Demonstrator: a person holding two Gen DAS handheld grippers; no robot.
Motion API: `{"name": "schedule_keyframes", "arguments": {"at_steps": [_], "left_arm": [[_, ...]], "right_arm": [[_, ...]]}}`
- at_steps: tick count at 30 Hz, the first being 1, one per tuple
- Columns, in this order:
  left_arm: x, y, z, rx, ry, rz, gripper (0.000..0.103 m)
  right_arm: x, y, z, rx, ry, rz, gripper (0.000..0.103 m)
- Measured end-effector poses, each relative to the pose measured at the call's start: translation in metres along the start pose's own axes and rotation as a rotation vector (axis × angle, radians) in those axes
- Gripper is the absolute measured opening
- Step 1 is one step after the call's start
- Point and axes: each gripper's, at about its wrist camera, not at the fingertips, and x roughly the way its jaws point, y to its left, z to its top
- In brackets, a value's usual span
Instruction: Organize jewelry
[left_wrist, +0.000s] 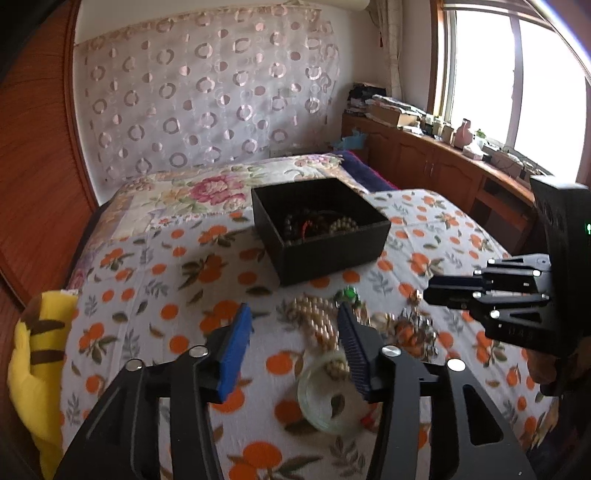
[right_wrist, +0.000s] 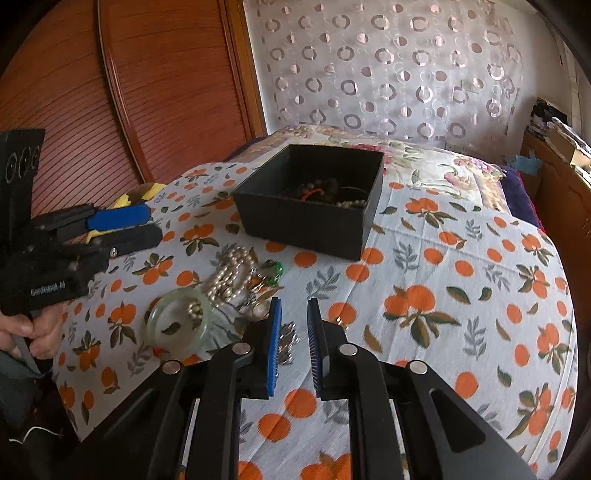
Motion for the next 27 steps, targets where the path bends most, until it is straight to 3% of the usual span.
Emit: {"name": "schedule_keyframes", "arguments": {"at_steps": [2,4,10,18,27], "left_arm": [[-0.001,-0.001,-0.007,-0.002,0.011,0.001,0.052],[-0.002,-0.001,-0.016,-0.005,0.021,0.000,0.063],[0.000,-0.007,-0.031,0.007,0.059,0.020,0.071],[0.008,-0.011,-0.047,0.008,0.114,0.018,0.074],[0.012,-0.013,-0.055,-0.016,0.121,0.022,0.075]], "right_arm": [[-0.001,0.003,-0.003,0.000,0.006,0.001,0.023],[-0.002,0.008,-0.007,-0.007,0.009,0.002,0.024],[-0.006,0.016,-0.016,-0.008,0.006,-0.003,0.024],[-0.013,0.022,-0.030,-0.009,0.007,-0.004,0.024],[-0.020,0.022,-0.046,0.013,0.007,-0.006,0.025]]}}
